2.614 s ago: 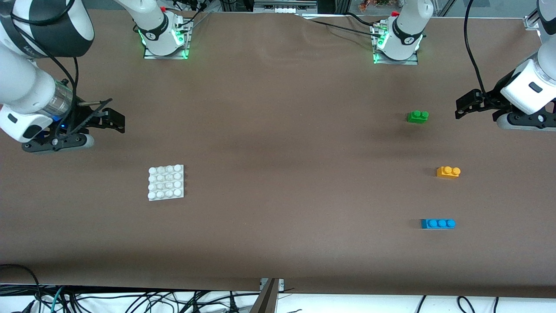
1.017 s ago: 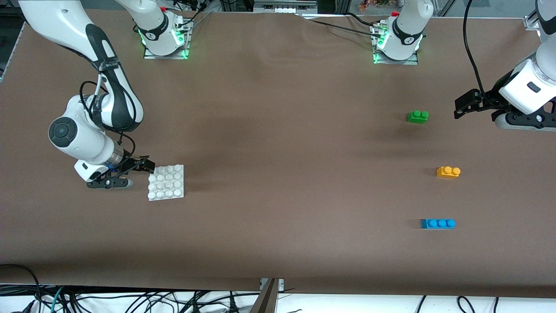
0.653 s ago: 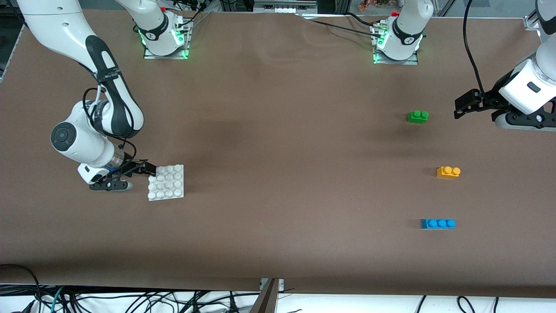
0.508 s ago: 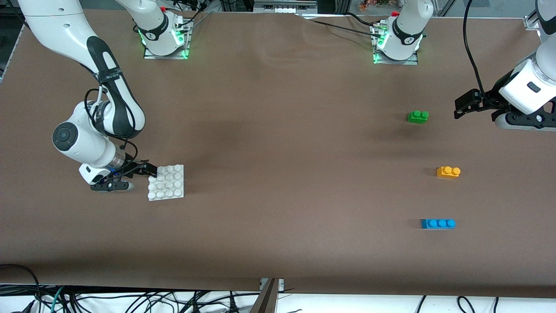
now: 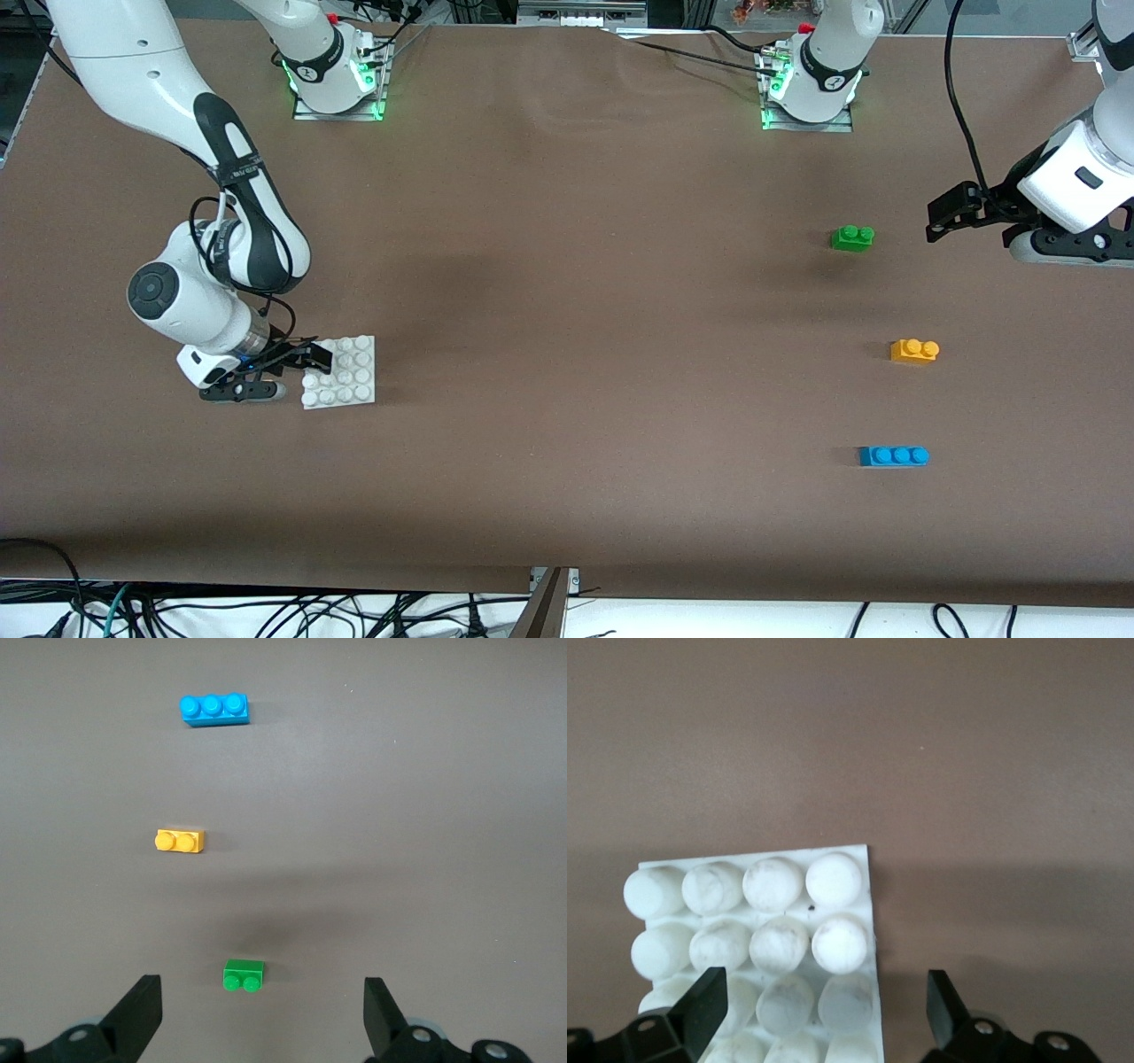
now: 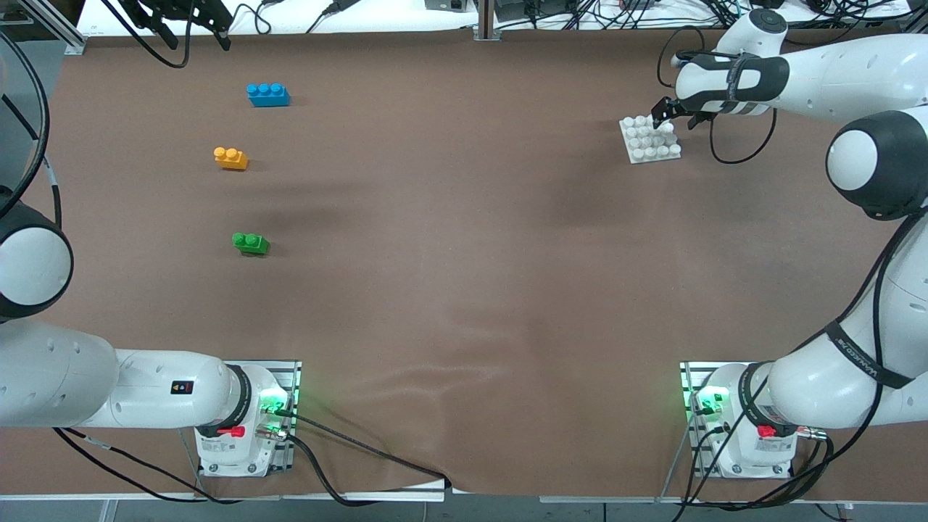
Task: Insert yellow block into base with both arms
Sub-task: 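Grasp the edge of the white base plate with the right gripper, then slide the white base plate with the right gripper toward the table middle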
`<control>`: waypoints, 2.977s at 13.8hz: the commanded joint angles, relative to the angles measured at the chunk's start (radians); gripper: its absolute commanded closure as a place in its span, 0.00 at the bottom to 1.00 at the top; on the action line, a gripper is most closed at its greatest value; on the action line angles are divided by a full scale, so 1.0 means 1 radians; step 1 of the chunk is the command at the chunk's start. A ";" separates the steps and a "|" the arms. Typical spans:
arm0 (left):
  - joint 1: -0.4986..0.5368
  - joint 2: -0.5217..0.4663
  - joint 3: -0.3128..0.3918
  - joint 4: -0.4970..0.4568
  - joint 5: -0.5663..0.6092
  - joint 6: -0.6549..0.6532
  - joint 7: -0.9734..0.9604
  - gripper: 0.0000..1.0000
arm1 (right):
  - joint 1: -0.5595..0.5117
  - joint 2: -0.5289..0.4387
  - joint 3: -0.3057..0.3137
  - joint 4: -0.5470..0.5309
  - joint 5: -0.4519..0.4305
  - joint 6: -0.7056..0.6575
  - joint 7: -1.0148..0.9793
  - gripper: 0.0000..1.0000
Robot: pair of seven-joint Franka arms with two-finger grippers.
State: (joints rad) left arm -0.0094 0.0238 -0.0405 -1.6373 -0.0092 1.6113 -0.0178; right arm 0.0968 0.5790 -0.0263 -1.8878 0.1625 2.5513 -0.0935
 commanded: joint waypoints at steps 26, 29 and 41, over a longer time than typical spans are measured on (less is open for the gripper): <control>-0.004 0.015 -0.004 0.031 0.002 -0.018 -0.024 0.00 | 0.038 0.059 0.025 0.013 0.023 0.073 -0.012 0.30; -0.004 0.013 -0.004 0.031 0.002 -0.018 -0.024 0.00 | 0.040 0.055 0.025 0.015 0.023 0.073 -0.012 0.30; -0.004 0.013 -0.004 0.031 0.002 -0.044 -0.021 0.00 | 0.309 0.079 0.011 0.074 0.022 0.072 0.431 0.30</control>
State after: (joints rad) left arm -0.0135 0.0238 -0.0439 -1.6372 -0.0092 1.5911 -0.0362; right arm 0.3486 0.6277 -0.0054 -1.8545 0.1714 2.6210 0.2682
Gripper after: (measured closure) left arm 0.000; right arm 0.304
